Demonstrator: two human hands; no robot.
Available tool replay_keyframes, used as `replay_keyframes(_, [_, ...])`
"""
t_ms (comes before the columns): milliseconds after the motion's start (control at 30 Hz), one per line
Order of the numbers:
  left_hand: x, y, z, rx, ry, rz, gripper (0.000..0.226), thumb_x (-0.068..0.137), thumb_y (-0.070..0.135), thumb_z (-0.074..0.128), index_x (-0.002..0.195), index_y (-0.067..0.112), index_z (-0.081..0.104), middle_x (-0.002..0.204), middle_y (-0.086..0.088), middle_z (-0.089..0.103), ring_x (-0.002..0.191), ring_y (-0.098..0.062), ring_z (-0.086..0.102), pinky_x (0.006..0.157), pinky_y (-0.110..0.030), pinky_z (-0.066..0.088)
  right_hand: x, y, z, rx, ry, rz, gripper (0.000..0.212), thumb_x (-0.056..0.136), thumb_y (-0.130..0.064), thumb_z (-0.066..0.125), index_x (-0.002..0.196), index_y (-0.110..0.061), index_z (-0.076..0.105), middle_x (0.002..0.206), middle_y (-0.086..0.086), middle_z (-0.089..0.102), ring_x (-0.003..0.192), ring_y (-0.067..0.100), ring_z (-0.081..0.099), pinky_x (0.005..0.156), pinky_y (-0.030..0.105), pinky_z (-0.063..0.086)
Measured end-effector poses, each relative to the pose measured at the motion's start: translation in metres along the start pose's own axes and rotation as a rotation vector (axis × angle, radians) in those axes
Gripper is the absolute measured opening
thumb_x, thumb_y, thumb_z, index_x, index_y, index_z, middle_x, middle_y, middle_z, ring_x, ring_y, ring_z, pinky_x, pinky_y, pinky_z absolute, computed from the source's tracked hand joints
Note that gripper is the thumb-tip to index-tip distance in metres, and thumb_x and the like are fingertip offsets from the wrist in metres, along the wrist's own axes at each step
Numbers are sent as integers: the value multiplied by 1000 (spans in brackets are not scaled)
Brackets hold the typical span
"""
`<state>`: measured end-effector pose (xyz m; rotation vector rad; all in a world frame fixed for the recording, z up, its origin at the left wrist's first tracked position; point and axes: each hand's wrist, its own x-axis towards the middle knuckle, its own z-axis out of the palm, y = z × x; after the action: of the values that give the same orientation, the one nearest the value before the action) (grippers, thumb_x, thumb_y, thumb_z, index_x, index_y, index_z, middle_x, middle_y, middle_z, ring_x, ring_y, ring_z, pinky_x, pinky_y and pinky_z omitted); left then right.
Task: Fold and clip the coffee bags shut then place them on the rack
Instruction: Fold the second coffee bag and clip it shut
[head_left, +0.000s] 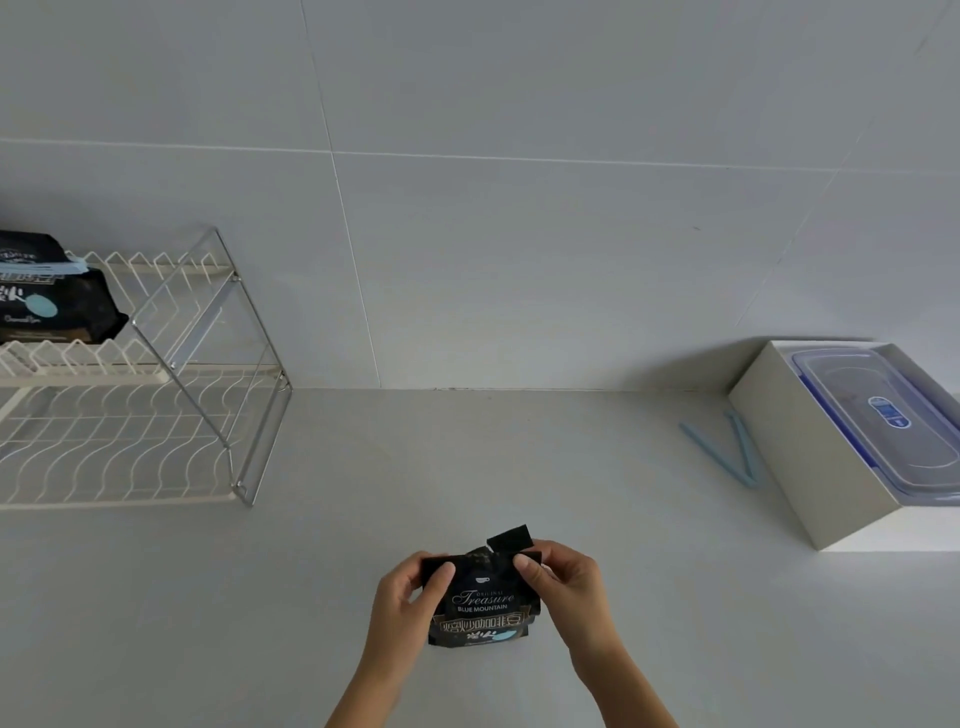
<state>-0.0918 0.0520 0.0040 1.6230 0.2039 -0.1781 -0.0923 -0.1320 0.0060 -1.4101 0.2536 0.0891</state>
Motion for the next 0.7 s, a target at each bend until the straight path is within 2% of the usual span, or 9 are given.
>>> replay_keyframes(100, [-1, 2, 3, -1, -13, 14, 16, 82, 34, 63, 81, 20, 71, 83, -2, 74, 84, -18, 67, 70, -28, 52, -1, 1, 2, 55, 41, -10, 13, 82, 3, 65, 73, -3, 72, 73, 8, 75, 68, 15, 69, 57, 21, 53])
replay_keyframes(200, [3, 4, 5, -40, -8, -22, 9, 87, 24, 63, 89, 30, 70, 122, 12, 61, 111, -7, 57, 95, -32, 47, 0, 2, 4, 90, 60, -10, 13, 82, 4, 65, 75, -4, 71, 69, 7, 72, 66, 14, 67, 56, 21, 52])
replay_keyframes(267, [6, 5, 4, -33, 1, -62, 14, 87, 19, 62, 92, 31, 66, 130, 11, 53, 121, -10, 50, 102, -34, 42, 2, 2, 3, 100, 66, -7, 13, 81, 5, 66, 75, -6, 70, 68, 5, 71, 65, 13, 65, 55, 20, 52])
replay_keyframes(367, [4, 6, 3, -20, 18, -33, 12, 87, 20, 62, 93, 28, 68, 130, 16, 54, 122, -5, 48, 101, -30, 41, 4, 2, 2, 66, 50, 5, 8, 81, 0, 68, 74, -5, 69, 74, 5, 72, 68, 13, 67, 57, 18, 52])
replay_keyframes(433, [3, 3, 5, -7, 13, -1, 15, 88, 20, 62, 100, 23, 70, 126, 20, 58, 122, 1, 47, 102, -30, 40, 3, 6, -1, 12, 65, 16, 10, 81, -5, 69, 71, -6, 68, 93, 5, 72, 75, 7, 69, 60, 15, 52])
replay_keyframes(500, [2, 0, 6, -42, -8, -34, 16, 88, 17, 61, 100, 22, 71, 109, 10, 71, 112, -5, 58, 95, -32, 46, 4, 12, -4, -62, 100, 10, 23, 82, -8, 70, 61, -15, 63, 107, 2, 66, 79, -1, 66, 64, 18, 54])
replay_keyframes(533, [1, 0, 7, -66, -8, -60, 14, 88, 16, 61, 96, 20, 72, 100, 3, 75, 102, -11, 65, 88, -32, 50, 4, 15, -6, -100, 104, 3, 28, 82, -8, 70, 58, -18, 60, 106, 3, 65, 80, 3, 66, 68, 25, 55])
replay_keyframes(600, [3, 1, 8, -45, -3, -49, 11, 89, 16, 60, 88, 18, 71, 85, -2, 75, 84, -16, 69, 73, -28, 54, 6, 18, -8, -191, 122, -28, 29, 83, -11, 70, 58, -16, 57, 83, 4, 67, 76, 15, 62, 73, 37, 51])
replay_keyframes(700, [9, 3, 10, -4, -6, -19, 17, 90, 17, 58, 77, 19, 68, 70, 2, 71, 68, -9, 66, 57, -18, 51, 13, 16, -7, -307, 162, -64, 35, 82, -18, 71, 53, -24, 51, 58, -12, 53, 66, 11, 52, 65, 28, 42])
